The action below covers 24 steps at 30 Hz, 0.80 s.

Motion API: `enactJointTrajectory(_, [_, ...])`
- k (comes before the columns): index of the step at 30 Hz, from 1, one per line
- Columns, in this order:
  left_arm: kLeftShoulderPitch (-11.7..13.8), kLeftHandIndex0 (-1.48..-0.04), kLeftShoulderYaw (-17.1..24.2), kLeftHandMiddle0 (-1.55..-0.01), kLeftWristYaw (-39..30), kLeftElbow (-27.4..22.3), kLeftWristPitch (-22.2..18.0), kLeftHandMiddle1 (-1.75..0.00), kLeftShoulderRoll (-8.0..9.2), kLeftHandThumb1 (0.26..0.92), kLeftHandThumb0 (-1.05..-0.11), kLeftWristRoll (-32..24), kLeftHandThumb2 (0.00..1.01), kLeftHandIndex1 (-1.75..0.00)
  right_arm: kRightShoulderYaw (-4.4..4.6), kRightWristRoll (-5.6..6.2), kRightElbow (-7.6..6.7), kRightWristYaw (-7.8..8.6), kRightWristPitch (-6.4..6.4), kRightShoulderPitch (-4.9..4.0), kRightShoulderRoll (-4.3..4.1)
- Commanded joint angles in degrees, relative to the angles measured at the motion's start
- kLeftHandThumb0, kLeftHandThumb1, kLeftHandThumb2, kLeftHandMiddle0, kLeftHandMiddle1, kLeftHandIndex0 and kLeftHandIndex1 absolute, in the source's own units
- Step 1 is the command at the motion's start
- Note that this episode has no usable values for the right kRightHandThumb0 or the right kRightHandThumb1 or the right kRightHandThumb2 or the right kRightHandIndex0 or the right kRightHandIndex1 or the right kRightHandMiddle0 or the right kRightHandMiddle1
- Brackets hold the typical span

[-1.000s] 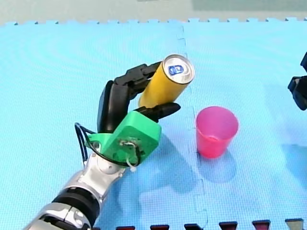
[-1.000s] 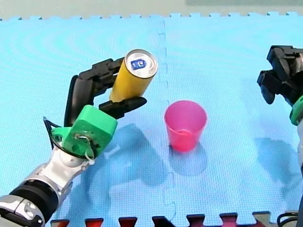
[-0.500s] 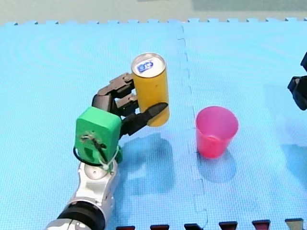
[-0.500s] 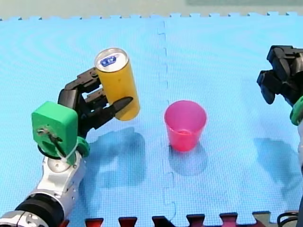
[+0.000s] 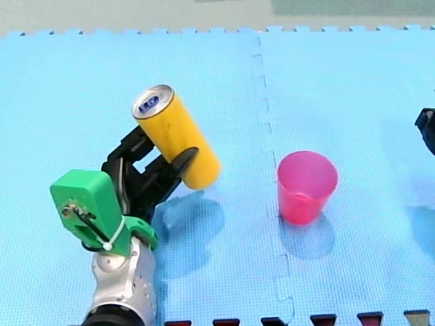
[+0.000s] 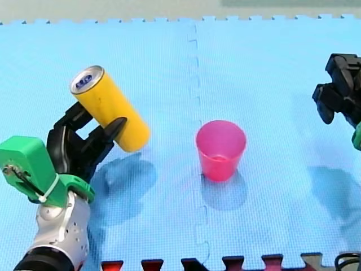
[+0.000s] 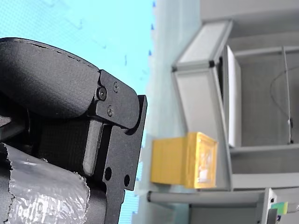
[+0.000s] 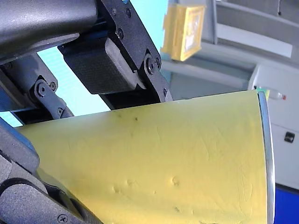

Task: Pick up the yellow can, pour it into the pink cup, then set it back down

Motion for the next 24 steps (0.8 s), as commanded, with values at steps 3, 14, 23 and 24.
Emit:
enactJointTrajectory(3, [1.1, -1.22, 0.3, -1.34, 0.6, -0.3, -1.6, -0.03, 0.34, 0.815, -0.381, 2.3, 0.00, 0.00, 0.02, 0.09, -0.14, 0.03, 0.18, 0.06, -0.46])
enactJointTrajectory(14, [1.5, -1.22, -0.1, -1.36, 5.4, 5.7, -10.5, -0.02, 2.34, 0.807, -0.379, 9.8, 0.00, 0.00, -0.21, 0.46, -0.14, 0.45, 0.57, 0.05, -0.93])
enactJointTrajectory(23, [1.0, -1.22, -0.5, -1.38, 7.4, 8.8, -11.9, -0.03, 2.09, 0.797, -0.383, 12.4, 0.00, 0.00, -0.09, 0.37, -0.17, 0.42, 0.56, 0.12, -1.09])
enactJointTrajectory(24, [1.0, -1.21, -0.5, -1.38, 7.1, 8.9, -12.0, -0.03, 2.05, 0.796, -0.384, 12.5, 0.00, 0.00, -0.07, 0.36, -0.18, 0.38, 0.55, 0.12, -1.11])
